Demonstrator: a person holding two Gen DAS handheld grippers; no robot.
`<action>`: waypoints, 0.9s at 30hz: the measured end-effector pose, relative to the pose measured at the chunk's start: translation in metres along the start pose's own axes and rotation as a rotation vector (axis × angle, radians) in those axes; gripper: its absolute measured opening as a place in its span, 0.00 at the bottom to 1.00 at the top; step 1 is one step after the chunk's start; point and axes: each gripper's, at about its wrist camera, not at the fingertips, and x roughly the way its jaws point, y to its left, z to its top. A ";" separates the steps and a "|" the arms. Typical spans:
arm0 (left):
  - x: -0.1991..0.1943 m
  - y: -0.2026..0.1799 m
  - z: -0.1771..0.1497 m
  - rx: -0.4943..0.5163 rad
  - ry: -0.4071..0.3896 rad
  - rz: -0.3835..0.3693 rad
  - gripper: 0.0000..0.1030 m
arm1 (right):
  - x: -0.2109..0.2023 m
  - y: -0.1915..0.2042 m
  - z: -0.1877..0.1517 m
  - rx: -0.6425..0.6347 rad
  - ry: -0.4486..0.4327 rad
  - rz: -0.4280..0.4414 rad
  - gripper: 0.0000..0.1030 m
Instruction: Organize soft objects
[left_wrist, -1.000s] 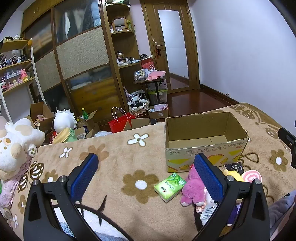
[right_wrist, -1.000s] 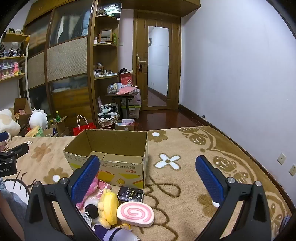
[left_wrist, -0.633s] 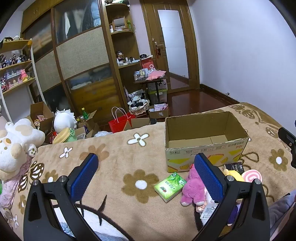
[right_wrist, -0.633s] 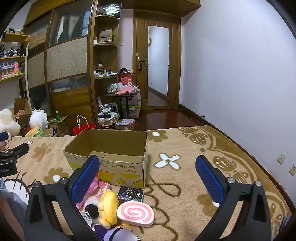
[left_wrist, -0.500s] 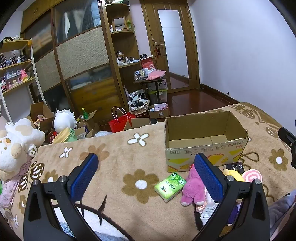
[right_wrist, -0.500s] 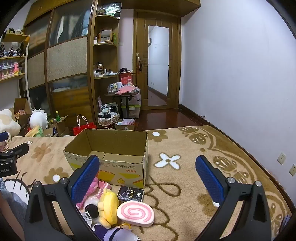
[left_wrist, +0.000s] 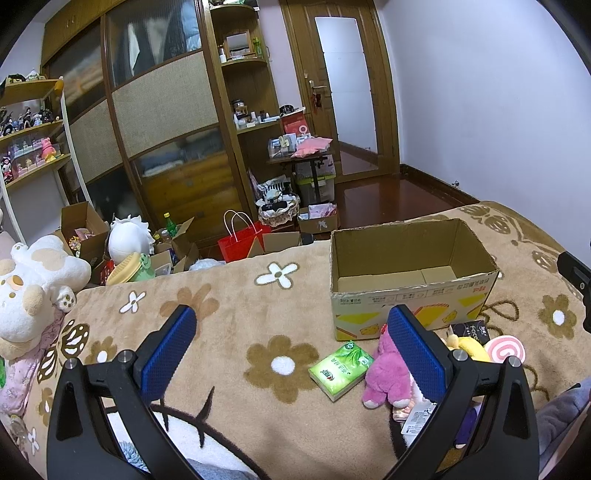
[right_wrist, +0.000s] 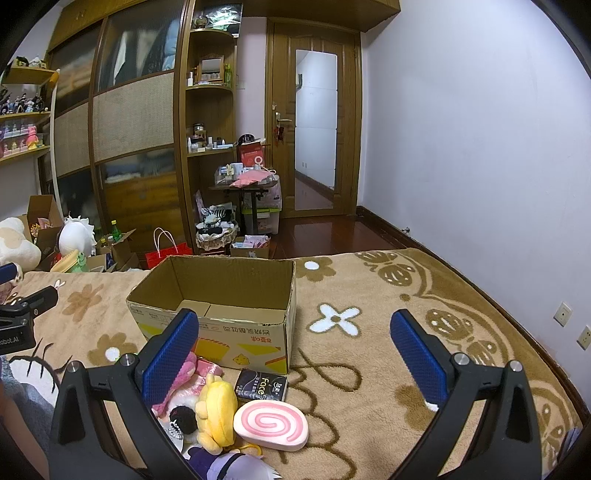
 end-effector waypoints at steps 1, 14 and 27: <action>0.000 0.000 0.000 0.000 0.000 0.001 0.99 | 0.004 0.001 -0.003 0.000 0.001 0.000 1.00; 0.012 0.007 -0.001 -0.011 0.073 -0.018 0.99 | 0.009 0.001 -0.018 0.005 0.026 -0.005 1.00; 0.044 -0.006 0.002 0.014 0.187 -0.056 0.99 | 0.035 -0.002 -0.018 0.015 0.180 -0.028 1.00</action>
